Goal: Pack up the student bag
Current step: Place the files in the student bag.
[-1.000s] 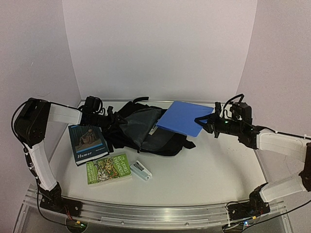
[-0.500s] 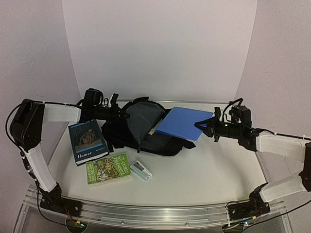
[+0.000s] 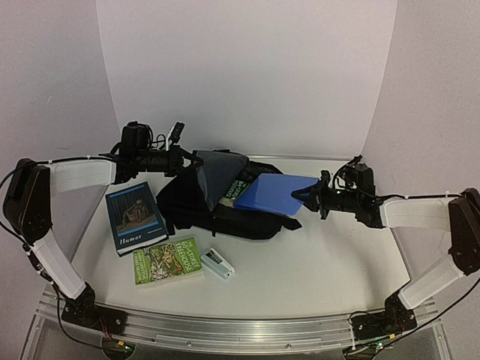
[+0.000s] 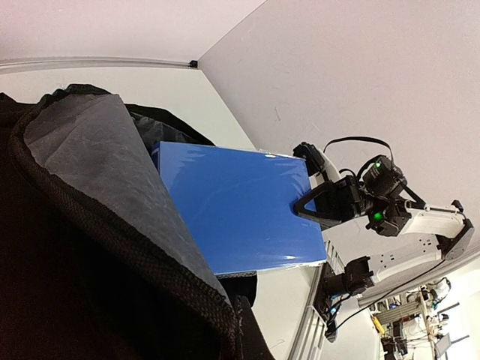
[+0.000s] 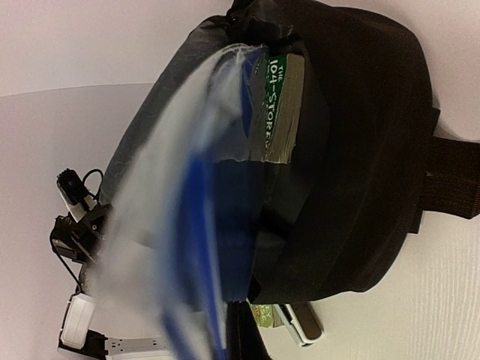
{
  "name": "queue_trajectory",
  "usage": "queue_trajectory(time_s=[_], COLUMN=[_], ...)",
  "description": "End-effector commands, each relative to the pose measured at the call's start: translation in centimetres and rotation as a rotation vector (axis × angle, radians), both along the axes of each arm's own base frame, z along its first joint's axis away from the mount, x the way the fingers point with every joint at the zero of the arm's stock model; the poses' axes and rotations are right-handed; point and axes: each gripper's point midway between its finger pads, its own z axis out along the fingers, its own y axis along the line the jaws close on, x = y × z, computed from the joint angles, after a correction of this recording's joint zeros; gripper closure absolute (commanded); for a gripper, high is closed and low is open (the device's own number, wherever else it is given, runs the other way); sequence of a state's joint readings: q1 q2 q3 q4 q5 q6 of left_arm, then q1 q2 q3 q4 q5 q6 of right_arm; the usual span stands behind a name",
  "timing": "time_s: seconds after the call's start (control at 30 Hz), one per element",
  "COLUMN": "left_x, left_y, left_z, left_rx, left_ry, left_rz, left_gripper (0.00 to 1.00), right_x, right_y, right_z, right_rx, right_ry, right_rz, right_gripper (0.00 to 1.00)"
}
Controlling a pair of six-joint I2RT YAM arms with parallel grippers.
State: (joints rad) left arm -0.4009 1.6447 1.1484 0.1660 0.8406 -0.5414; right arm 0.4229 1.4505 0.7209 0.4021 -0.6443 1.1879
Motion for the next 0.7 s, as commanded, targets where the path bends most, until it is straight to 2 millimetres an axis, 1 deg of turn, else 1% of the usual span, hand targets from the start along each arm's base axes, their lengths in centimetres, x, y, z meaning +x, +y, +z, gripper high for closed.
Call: queue_trajectory(time_s=[0.0,0.2,0.33,0.4,0.53,0.67], left_x=[-1.0,-1.1,-1.0,-1.0,-1.2,-1.4], left_y=[-0.3,-0.4,-0.4,-0.4,-0.5,-0.8], left_z=[6.0,6.3,6.5,6.6,6.8,6.8], left_rx=[-0.047,-0.045,-0.043,-0.043,-0.045,-0.049], left_ry=[-0.182,-0.184,-0.183,-0.185,-0.185,-0.174], left_rz=[-0.052,-0.062,-0.064,-0.064,-0.074,-0.094], left_gripper=[1.00,1.00,1.00,1.00,1.00,1.00], right_x=[1.8,3.3,4.2,4.6,5.1,5.8], right_y=[1.2,2.1,2.7,3.1,4.5,6.7], right_z=[4.7,4.5,3.3,2.3,0.6,-0.3], right_rx=[0.099,0.127,0.112,0.103,0.088,0.083], right_ry=[-0.122,-0.123,-0.101,-0.083,-0.052,-0.047], right_rz=[0.015,0.022,0.022,0.024,0.037,0.073], right_gripper=[1.00,1.00,1.00,1.00,1.00,1.00])
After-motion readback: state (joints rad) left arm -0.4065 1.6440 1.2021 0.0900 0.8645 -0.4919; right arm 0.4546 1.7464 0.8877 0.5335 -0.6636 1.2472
